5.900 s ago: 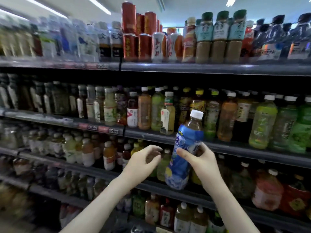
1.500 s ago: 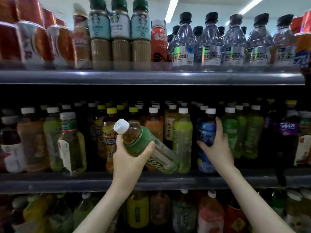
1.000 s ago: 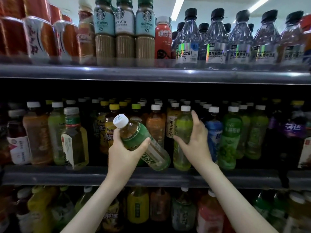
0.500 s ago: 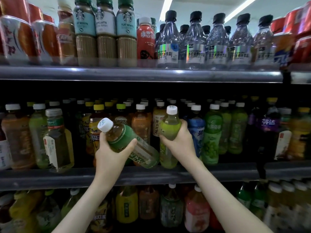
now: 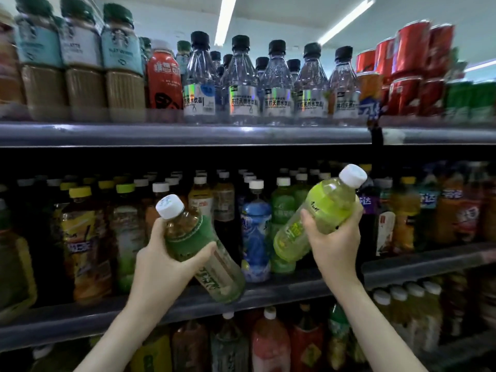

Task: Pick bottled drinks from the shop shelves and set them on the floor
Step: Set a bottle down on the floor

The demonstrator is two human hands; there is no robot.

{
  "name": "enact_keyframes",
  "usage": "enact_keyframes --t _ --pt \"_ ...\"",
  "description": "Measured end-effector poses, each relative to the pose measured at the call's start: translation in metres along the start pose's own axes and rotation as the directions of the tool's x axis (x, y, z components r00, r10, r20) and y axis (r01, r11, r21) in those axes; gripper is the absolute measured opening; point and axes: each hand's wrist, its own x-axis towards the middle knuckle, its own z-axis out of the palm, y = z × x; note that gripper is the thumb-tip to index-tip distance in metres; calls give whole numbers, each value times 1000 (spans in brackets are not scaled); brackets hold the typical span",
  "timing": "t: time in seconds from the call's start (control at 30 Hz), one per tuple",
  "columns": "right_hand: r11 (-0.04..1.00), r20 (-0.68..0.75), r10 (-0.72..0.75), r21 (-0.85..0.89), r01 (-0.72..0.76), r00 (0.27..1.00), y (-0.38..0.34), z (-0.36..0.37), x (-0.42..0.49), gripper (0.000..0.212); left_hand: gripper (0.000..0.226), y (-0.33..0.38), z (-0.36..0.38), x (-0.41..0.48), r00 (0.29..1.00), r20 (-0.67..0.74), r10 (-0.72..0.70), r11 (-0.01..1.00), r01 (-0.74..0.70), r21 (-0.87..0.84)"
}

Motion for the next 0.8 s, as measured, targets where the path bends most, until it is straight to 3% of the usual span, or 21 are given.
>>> enact_keyframes --t 0.2,0.5,0.63,0.73,0.8 --pt "984 -28 114 -133 -116 993 56 -20 26 78 48 6 34 -2 999 32 11 999 -12 38" --pt "938 374 330 -233 -257 867 104 -5 46 91 45 3 48 2 995 18 -100 990 98 99" --pt "923 431 381 -235 -306 818 109 4 49 91 44 4 43 3 984 13 -177 975 173 137" --pt "941 357 306 -251 -225 882 100 5 35 90 44 4 39 2 975 -12 -223 963 222 156" --pt "976 257 87 -215 -31 962 79 6 18 83 45 4 38 2 970 -12 -242 959 241 150"
